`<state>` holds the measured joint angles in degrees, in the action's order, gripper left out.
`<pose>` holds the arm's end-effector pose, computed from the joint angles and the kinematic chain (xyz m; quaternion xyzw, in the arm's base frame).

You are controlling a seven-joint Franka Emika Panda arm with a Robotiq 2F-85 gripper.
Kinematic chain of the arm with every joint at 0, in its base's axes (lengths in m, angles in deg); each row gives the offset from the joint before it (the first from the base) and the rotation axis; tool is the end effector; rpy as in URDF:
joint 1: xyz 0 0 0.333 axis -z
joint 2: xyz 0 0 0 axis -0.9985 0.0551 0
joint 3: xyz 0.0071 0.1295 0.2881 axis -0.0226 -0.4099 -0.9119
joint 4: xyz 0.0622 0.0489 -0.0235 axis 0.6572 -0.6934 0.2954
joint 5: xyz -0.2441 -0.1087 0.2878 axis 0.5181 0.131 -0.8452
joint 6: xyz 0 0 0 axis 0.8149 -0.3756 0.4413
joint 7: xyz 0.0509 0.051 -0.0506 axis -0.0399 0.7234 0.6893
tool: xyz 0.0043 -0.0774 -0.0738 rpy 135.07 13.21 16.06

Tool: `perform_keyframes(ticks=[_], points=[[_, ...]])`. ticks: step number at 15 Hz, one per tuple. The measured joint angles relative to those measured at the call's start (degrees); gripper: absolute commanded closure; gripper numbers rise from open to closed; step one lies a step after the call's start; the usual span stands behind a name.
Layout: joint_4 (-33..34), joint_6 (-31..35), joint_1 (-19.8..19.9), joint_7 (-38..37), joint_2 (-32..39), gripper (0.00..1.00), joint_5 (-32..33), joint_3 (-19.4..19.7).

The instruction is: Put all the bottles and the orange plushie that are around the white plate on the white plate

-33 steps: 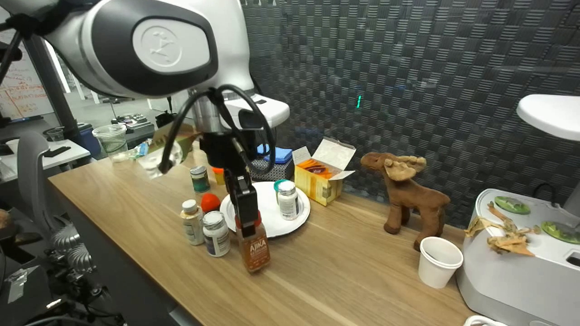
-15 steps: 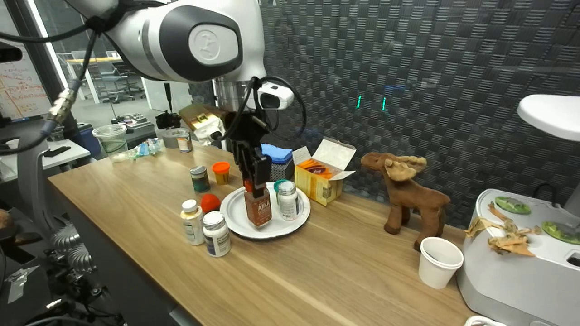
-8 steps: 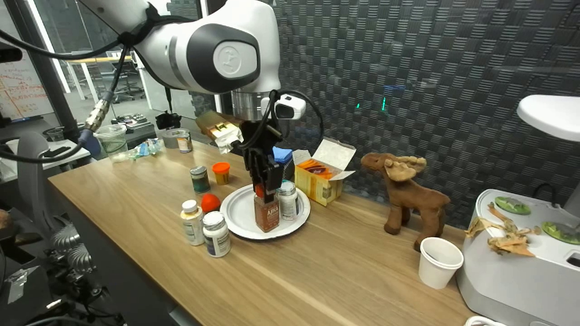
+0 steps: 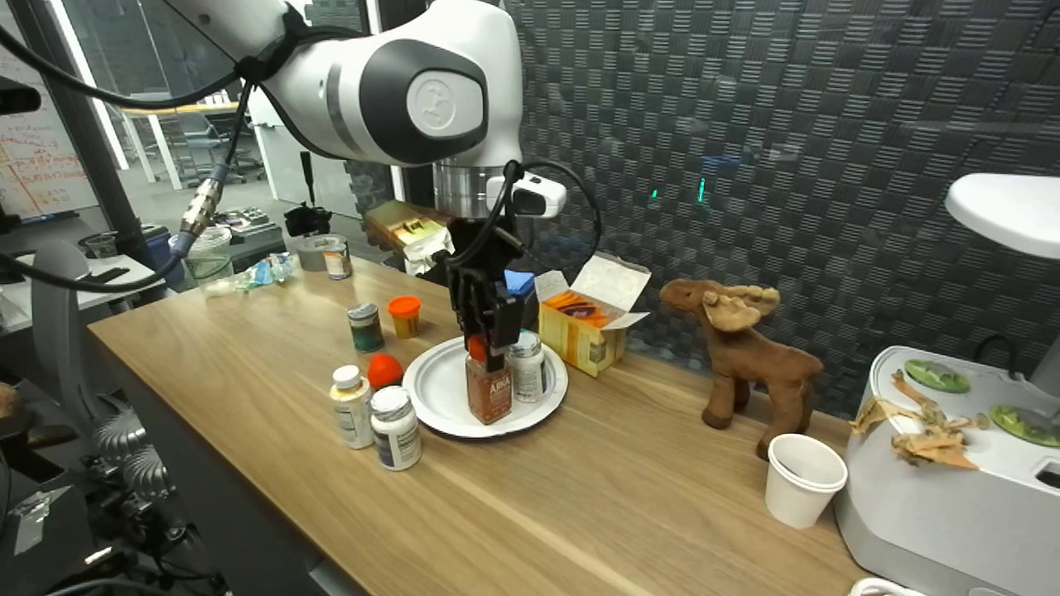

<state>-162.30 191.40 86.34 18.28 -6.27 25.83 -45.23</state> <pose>0.5874 -0.0041 0.2825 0.9924 -0.1175 -0.0239 0.0292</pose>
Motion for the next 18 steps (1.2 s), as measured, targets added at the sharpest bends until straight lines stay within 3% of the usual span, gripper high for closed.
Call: perform_keyframes(ticks=[2,6,13,18], points=[[-0.2,-0.4,0.0,0.0,0.0,0.0,0.2,0.4],[-2.6,-1.2,0.0,-1.2,-2.8,0.0,0.0,1.0],[-17.9,0.3,-0.3,-7.4,-16.4,0.0,-2.4,0.3],[-23.0,2.8,-0.4,-8.1,-18.8,0.0,-5.8,-1.0]])
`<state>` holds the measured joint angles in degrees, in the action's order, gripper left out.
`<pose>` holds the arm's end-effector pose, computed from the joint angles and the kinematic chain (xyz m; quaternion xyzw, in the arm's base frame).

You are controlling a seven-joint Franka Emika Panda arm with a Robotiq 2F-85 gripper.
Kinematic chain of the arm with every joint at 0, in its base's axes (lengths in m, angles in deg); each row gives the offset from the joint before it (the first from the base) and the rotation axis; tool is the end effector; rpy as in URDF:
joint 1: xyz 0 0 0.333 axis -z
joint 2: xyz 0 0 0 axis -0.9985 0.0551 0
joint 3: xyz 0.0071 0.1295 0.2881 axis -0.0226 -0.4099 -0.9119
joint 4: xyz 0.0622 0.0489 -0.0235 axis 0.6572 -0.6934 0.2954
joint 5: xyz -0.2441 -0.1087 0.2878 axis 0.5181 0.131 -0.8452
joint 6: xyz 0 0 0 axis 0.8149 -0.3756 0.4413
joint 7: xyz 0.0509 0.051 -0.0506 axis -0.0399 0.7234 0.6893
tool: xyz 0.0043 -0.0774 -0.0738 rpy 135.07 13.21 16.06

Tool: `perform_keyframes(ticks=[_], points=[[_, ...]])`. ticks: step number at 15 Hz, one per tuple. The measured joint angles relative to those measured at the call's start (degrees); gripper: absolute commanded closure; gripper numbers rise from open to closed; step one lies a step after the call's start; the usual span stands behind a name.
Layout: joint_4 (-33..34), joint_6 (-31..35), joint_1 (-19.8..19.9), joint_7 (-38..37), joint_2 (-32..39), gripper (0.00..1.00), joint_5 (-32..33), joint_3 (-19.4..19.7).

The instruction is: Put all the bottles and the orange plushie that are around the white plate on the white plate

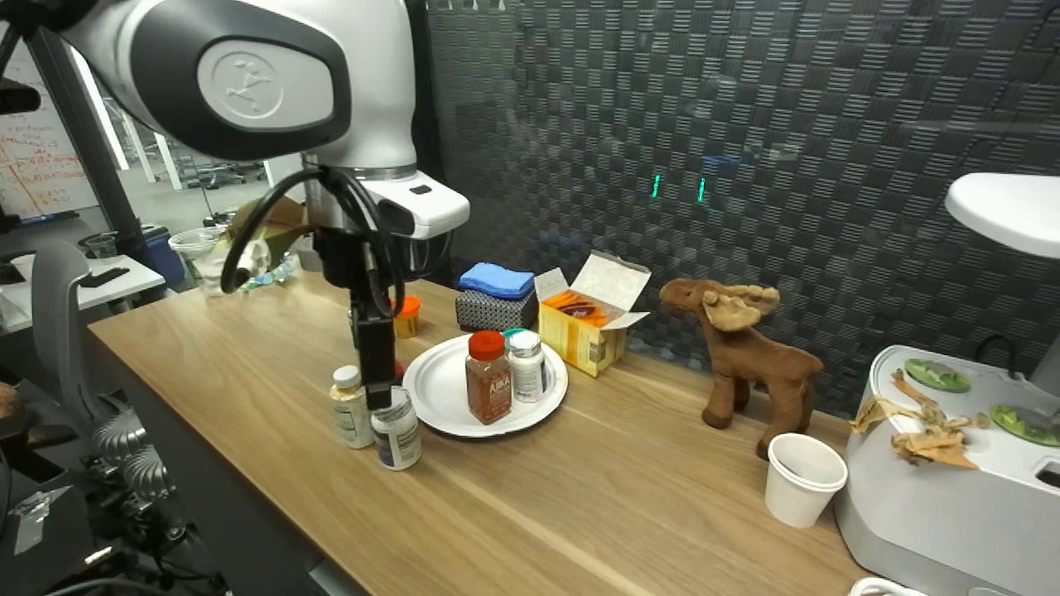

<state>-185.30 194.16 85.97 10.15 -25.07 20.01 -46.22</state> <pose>0.4699 0.0094 0.2989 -0.9765 0.2112 0.0419 0.0035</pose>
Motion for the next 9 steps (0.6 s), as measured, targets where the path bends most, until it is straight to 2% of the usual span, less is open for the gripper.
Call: perform_keyframes(ticks=[9], points=[[-1.0,5.9,0.2,-4.4,2.4,0.0,-0.3,0.2]])
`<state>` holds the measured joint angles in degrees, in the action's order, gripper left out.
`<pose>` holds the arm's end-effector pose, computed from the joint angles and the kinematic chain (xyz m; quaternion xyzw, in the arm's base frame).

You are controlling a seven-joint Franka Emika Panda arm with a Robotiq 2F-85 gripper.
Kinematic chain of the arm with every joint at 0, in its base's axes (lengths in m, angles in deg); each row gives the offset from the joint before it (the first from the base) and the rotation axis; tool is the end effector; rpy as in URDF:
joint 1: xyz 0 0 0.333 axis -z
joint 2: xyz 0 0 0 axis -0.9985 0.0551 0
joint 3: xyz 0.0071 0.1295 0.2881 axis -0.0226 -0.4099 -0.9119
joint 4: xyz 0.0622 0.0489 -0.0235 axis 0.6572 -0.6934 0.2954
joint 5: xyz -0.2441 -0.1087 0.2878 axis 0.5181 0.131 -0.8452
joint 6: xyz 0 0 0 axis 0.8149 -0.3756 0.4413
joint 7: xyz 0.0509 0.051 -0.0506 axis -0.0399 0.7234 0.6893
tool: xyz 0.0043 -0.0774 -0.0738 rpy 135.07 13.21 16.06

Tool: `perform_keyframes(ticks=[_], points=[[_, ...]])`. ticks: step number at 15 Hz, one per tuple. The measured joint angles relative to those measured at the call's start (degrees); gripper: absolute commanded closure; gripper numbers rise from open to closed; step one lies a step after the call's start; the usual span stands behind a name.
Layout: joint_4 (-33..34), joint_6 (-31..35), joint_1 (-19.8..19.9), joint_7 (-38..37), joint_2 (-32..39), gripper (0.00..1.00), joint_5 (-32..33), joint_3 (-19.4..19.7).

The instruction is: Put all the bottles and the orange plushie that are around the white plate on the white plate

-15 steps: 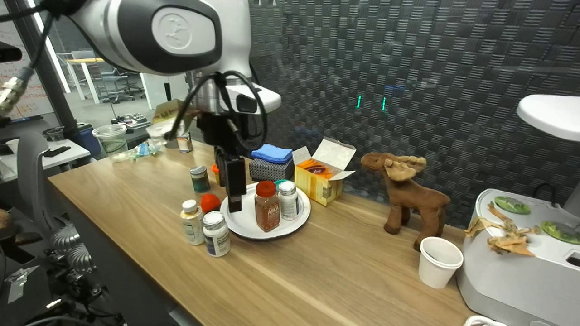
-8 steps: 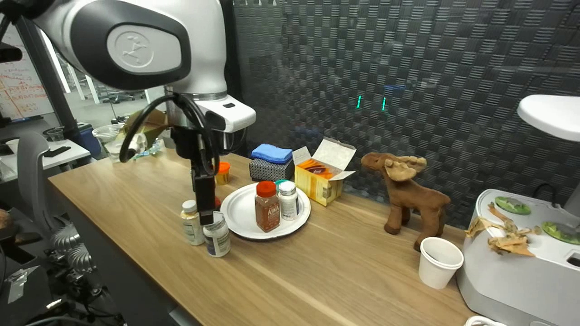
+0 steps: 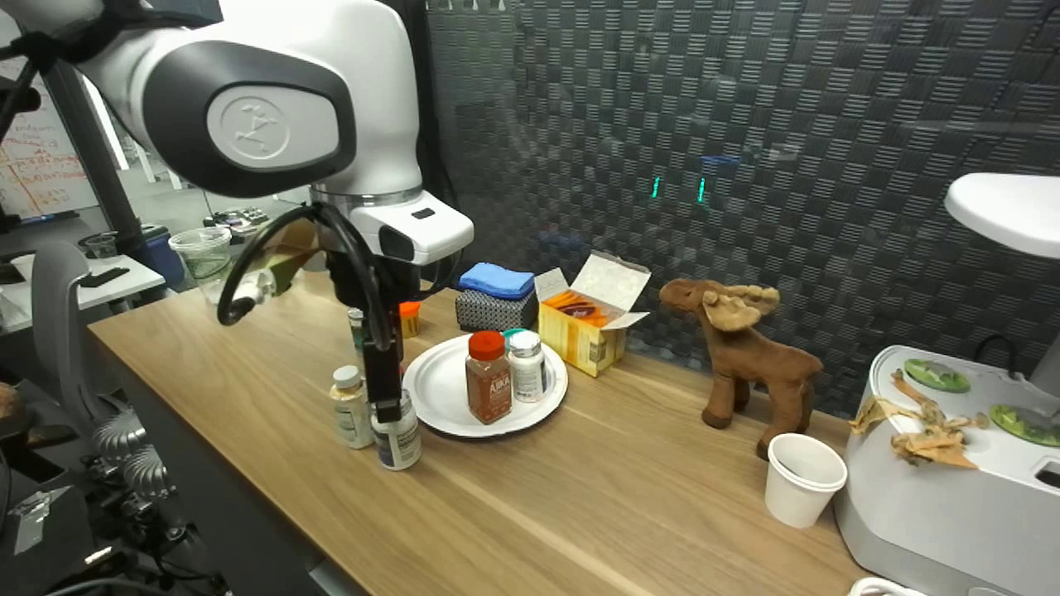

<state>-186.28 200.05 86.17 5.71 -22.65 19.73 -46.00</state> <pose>0.4735 0.0054 0.2808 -0.9666 0.2553 0.0210 0.0078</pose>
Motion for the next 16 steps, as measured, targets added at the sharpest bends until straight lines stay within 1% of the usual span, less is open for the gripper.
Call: perform_keyframes(ticks=[4,5,6,12,16], points=[[0.0,0.5,0.1,-1.9,1.6,0.0,-0.1,0.6],[0.0,0.5,0.1,-2.2,2.0,0.16,-0.2,0.8],[0.0,0.5,0.2,-2.4,2.2,0.26,-0.4,1.0],[0.0,1.0,0.2,-2.5,3.3,0.73,-2.8,1.2],[0.1,1.3,0.2,-2.6,3.5,0.74,-3.9,1.2]])
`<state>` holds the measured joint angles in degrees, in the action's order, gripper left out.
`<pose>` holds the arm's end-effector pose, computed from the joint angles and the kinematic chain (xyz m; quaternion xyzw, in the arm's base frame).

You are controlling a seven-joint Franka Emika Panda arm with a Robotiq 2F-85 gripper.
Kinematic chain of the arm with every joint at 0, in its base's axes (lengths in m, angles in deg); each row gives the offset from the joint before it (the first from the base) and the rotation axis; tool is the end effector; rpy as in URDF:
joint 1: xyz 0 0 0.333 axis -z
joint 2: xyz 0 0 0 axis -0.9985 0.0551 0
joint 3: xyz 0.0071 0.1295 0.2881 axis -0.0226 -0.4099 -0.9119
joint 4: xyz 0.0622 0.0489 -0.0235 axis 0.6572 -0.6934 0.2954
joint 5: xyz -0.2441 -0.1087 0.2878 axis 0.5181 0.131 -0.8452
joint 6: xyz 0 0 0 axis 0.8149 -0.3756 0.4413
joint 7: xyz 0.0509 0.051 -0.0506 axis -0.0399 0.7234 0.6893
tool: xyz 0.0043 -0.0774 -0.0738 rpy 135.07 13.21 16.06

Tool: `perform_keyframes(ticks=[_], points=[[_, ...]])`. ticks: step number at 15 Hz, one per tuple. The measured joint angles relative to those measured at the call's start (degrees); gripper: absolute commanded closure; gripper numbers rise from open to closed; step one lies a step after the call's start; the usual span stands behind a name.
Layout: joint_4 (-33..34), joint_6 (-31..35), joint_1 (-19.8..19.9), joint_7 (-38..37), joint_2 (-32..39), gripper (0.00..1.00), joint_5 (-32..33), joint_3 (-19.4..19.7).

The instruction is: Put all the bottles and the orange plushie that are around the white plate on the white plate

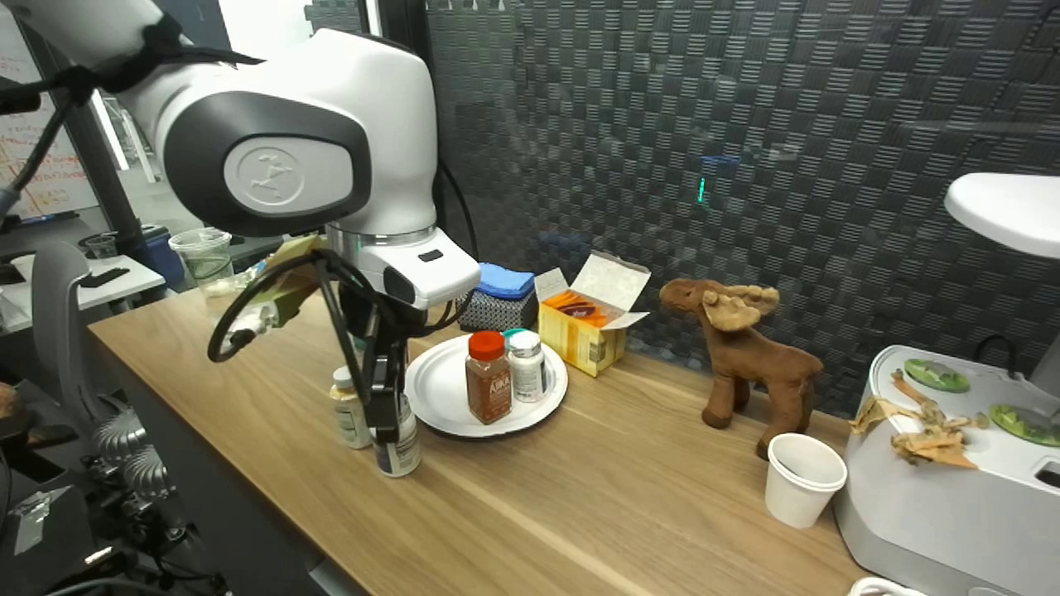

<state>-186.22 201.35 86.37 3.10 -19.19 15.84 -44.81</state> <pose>0.4724 -0.0065 0.2544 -0.9478 0.3153 0.0435 0.0205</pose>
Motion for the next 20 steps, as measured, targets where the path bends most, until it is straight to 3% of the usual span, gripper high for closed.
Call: perform_keyframes(ticks=[4,8,13,20], points=[[-0.1,-0.1,0.0,-1.5,-1.2,0.74,0.9,0.1],[0.1,-3.8,-0.1,-6.6,-7.7,0.74,8.7,-0.1],[3.3,-12.0,-0.8,-7.5,-14.8,0.74,11.9,-4.7],[11.9,-14.8,-3.8,-3.6,-9.0,0.74,11.5,-8.8]])
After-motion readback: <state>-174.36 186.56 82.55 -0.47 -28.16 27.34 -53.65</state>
